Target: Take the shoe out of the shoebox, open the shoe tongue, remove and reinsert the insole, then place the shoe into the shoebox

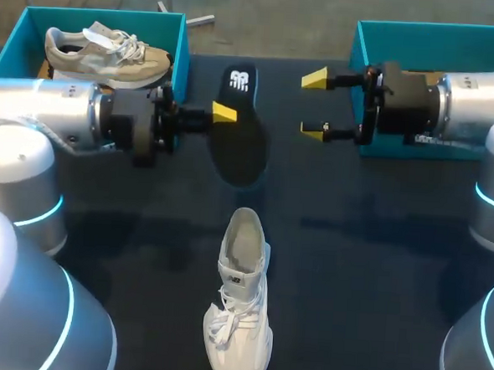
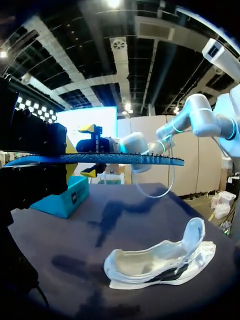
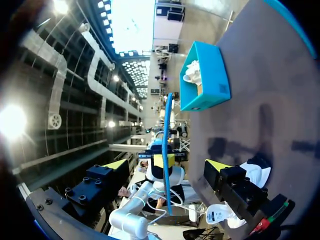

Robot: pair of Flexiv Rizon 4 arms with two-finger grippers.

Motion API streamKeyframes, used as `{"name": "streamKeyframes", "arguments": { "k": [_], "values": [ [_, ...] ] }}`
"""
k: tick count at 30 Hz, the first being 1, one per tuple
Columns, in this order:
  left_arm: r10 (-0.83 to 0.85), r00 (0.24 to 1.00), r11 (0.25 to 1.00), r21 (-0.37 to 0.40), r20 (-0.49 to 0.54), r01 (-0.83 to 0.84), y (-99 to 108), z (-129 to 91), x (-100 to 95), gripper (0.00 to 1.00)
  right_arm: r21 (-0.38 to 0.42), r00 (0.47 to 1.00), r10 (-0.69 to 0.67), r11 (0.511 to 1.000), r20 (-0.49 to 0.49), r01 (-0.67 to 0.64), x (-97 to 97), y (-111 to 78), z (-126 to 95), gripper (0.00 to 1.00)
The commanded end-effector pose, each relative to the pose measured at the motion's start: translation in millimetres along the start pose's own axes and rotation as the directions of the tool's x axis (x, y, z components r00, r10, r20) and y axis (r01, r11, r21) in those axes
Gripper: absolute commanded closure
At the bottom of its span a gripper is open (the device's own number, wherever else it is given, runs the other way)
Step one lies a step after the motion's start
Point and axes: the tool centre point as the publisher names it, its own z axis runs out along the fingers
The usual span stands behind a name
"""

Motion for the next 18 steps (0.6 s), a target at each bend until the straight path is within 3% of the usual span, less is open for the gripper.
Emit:
{"name": "streamKeyframes", "arguments": {
  "k": [1,3,16,18],
  "values": [
    [-0.204,0.979,0.979,0.013,0.018,0.204,-2.5,-12.3,3.3,1.00,-0.001,1.000,0.001,1.000,0.005,-0.001,1.2,-1.2,-0.6,0.00],
    [-0.355,0.935,0.934,0.039,0.023,0.354,0.3,-16.9,6.5,1.00,-0.001,1.000,0.001,1.000,0.005,-0.001,1.2,-1.2,-0.6,0.00],
    [-0.355,0.935,0.934,0.039,0.023,0.354,0.3,-16.9,6.5,1.00,-0.001,1.000,0.001,1.000,0.005,-0.001,1.2,-1.2,-0.6,0.00],
    [-0.492,0.871,0.867,0.103,0.012,0.488,-0.6,-11.7,7.0,1.00,-0.001,1.000,0.001,1.000,0.005,-0.001,1.2,-1.2,-0.6,0.00]
  ]
}}
